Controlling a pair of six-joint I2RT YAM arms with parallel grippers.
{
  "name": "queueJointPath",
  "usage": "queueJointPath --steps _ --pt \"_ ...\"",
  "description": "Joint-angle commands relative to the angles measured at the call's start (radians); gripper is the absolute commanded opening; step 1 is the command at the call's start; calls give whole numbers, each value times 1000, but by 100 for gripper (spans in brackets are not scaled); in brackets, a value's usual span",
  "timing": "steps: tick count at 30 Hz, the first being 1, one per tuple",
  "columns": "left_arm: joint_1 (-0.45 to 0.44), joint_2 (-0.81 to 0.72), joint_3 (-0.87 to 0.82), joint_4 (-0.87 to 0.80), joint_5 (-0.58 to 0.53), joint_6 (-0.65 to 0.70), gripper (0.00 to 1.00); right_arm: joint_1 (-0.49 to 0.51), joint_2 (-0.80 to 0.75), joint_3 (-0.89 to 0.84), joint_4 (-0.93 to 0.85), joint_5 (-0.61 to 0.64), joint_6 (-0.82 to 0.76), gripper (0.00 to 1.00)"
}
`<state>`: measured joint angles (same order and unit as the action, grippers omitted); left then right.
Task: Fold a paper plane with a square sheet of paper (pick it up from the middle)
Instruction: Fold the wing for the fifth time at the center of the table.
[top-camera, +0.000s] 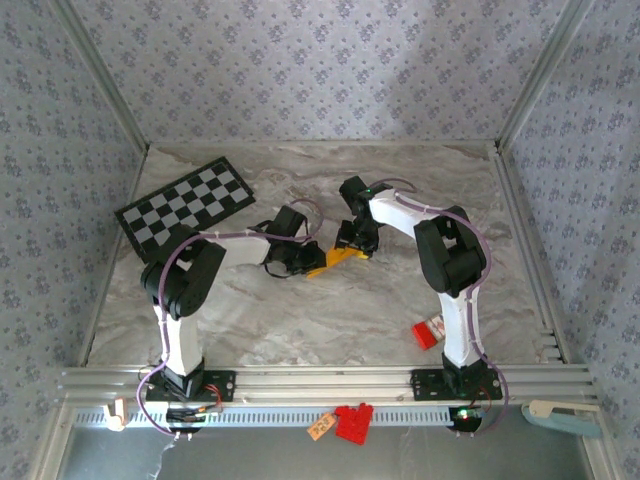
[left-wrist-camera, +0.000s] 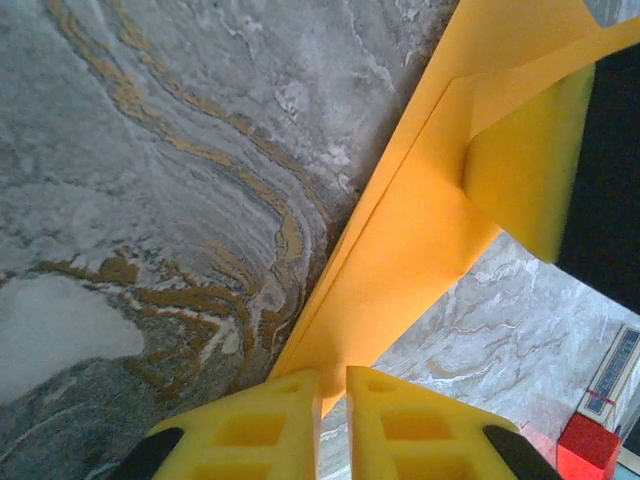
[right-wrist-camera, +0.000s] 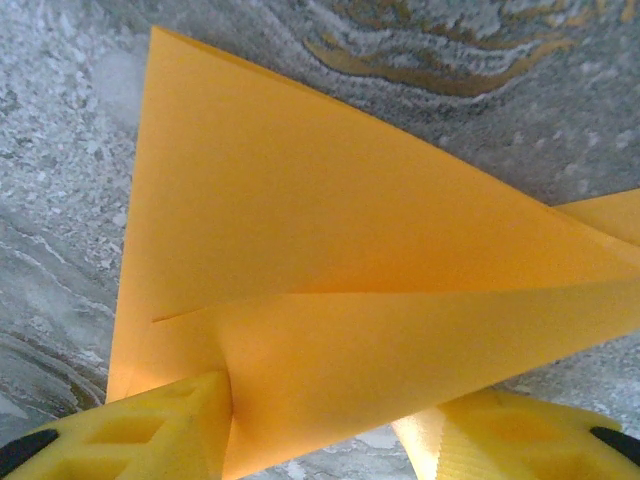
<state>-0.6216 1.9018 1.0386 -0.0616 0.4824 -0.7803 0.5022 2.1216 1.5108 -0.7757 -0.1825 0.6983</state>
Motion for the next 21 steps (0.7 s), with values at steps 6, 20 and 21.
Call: queueJointPath --steps 6,20,21 --pt "11 38 17 -96 -30 -14 13 -12 66 -40 -13 31 -16 53" --pt "12 65 46 -168 -39 -21 10 -65 -313 -194 235 -125 -39 60" --pt "11 65 49 -170 -39 -21 10 -63 -328 -224 279 -151 -35 59"
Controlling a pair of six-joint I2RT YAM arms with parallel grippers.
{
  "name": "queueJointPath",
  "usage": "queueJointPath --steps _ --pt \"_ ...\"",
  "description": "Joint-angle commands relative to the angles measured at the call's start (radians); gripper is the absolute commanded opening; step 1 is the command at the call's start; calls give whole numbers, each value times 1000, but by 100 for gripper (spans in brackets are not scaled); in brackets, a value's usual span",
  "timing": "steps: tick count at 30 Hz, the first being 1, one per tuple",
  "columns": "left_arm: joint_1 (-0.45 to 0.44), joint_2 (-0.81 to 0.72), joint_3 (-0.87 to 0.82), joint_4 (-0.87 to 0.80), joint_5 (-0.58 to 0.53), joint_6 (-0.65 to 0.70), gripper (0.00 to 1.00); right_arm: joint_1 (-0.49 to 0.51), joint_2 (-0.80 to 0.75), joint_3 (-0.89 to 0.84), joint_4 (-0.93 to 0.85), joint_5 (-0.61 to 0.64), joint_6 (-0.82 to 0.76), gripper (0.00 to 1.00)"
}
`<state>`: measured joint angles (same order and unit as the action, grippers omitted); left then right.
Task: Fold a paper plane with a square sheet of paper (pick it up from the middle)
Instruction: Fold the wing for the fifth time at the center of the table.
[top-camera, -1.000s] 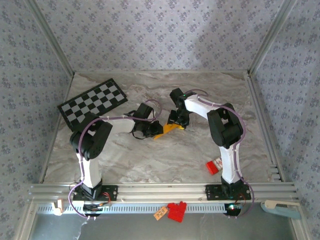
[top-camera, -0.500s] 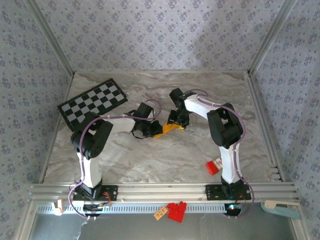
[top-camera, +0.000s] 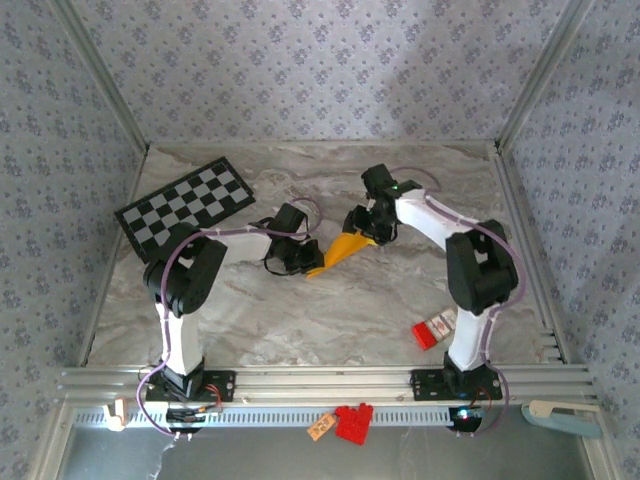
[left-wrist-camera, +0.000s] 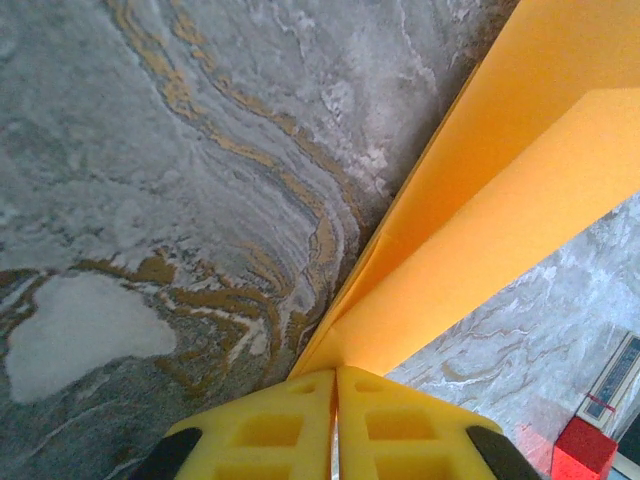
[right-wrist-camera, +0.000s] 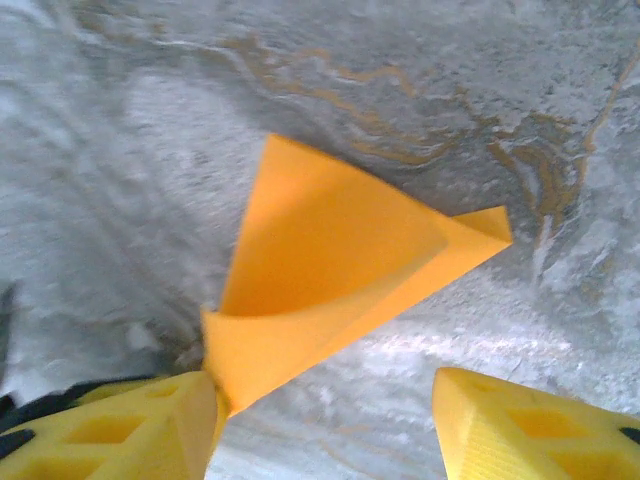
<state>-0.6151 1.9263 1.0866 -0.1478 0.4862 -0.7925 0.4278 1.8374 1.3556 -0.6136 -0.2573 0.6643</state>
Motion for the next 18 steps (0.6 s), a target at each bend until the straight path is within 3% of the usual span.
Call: queueJointPath --steps 1,11,18 --pt "5 41 2 -88 -46 -10 10 17 -56 -97 166 -103 1 56" --pt "5 41 5 -92 -44 -21 9 95 1 -192 360 -197 44 28" --pt "6 42 5 -92 -41 -22 8 114 71 -189 383 -198 44 19"
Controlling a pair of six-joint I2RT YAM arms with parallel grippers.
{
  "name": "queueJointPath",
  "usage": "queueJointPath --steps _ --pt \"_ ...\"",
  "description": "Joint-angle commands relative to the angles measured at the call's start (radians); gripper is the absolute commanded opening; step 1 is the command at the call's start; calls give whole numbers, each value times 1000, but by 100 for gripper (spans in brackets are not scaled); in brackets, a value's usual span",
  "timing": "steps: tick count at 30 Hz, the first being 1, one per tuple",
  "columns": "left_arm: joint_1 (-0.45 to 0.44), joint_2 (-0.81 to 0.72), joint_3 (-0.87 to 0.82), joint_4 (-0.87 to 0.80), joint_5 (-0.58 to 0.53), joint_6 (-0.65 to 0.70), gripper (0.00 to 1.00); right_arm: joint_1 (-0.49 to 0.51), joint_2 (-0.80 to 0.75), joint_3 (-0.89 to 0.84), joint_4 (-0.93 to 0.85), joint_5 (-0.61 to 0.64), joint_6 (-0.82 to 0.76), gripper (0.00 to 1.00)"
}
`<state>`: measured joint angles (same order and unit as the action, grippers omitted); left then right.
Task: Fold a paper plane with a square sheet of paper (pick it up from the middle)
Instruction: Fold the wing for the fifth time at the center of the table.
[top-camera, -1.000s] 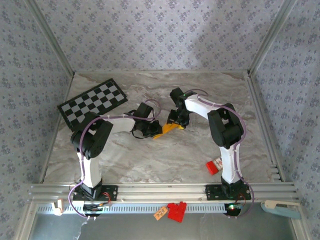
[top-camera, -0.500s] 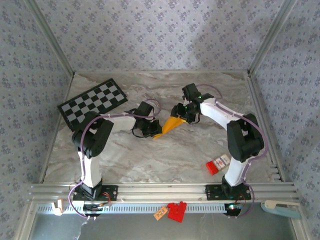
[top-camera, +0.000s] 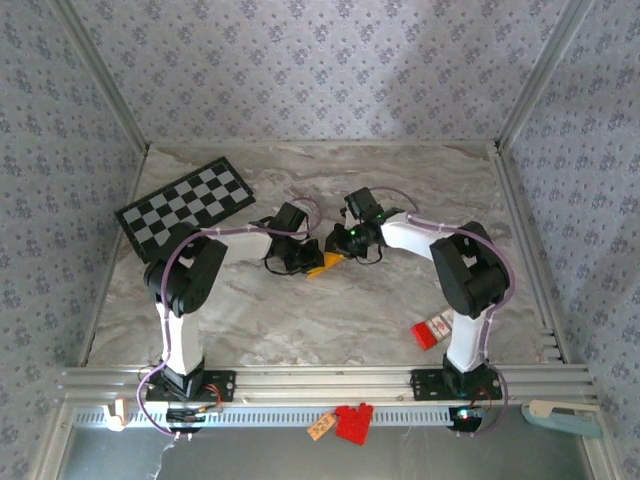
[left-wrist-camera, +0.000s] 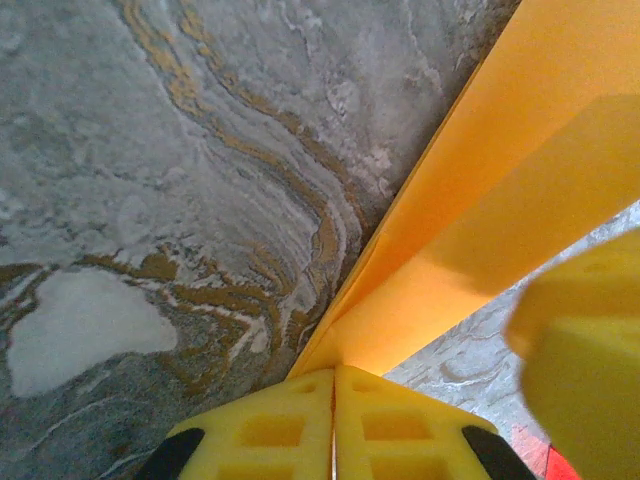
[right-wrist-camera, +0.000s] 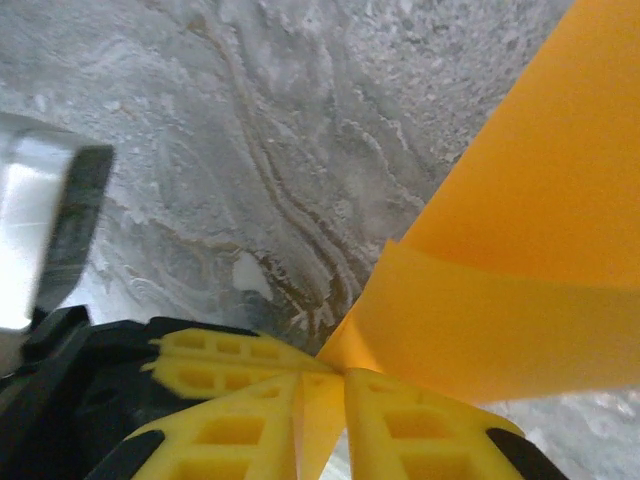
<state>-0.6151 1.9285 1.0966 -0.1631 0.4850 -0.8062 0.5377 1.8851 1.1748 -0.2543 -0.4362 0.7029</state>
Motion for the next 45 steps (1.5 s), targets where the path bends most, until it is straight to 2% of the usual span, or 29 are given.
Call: queueJointPath --steps 1,21,25,30,45 --pt "5 39 -4 -77 -39 -10 8 4 29 -8 19 -15 1 18" --pt "19 5 -4 -61 -16 -19 9 -24 113 -34 -8 53 -41 15" --pt "20 -48 6 -14 30 -11 13 -27 143 -31 -27 48 -65 7" --pt "19 -99 -1 7 69 -5 19 -27 160 -24 -44 53 -66 5" --pt "14 -21 21 -44 63 -6 17 -27 202 9 -133 91 -66 4"
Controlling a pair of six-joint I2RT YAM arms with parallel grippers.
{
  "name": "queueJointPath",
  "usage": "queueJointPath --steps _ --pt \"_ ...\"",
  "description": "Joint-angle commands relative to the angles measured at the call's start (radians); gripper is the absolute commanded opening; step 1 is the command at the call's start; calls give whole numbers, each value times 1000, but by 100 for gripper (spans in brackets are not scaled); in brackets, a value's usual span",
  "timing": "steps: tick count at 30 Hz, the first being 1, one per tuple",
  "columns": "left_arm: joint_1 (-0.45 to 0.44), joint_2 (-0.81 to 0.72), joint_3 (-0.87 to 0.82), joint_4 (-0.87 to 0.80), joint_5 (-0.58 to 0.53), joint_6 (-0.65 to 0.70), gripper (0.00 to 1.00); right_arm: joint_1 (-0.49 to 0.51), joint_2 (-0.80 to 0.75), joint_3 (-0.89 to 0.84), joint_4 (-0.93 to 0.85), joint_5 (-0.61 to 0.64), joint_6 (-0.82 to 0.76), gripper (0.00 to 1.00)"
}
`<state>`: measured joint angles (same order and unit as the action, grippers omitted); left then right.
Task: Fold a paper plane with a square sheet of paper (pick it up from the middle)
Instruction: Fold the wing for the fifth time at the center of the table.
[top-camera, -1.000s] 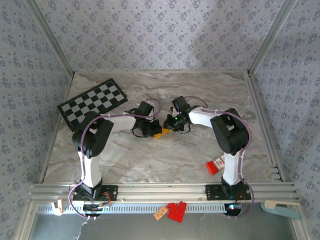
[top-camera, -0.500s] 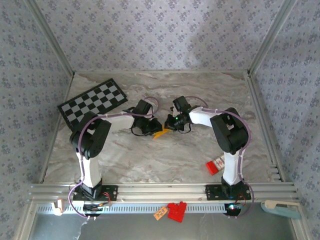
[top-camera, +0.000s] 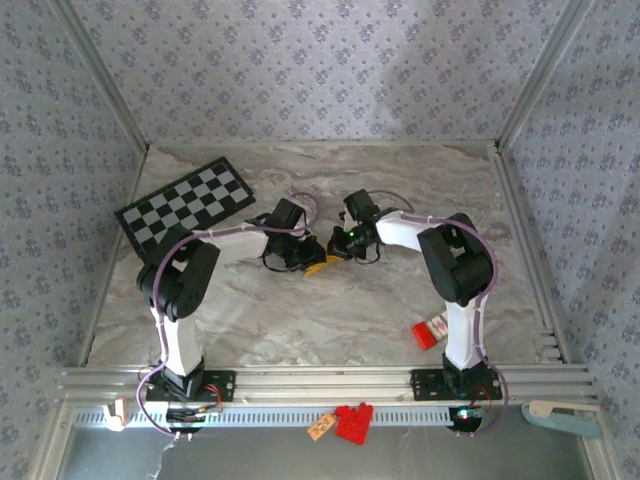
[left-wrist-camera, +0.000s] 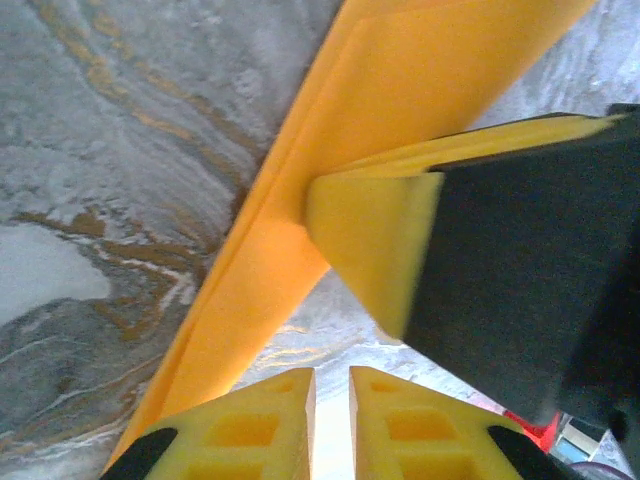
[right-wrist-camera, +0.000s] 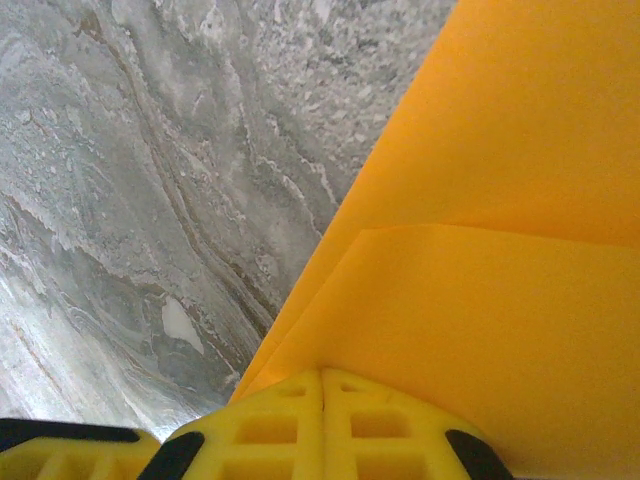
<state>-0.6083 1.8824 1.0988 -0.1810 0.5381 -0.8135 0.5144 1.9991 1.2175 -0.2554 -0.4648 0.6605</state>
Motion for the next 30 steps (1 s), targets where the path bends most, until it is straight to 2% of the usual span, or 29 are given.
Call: queueJointPath --steps 1,21,30 --pt "9 30 15 -25 10 0 17 -4 90 -34 -135 119 -24 4" --pt "53 76 -73 12 15 16 13 -5 135 32 -230 152 -80 3" --pt "96 38 -177 36 39 34 11 -11 162 61 -295 184 -100 3"
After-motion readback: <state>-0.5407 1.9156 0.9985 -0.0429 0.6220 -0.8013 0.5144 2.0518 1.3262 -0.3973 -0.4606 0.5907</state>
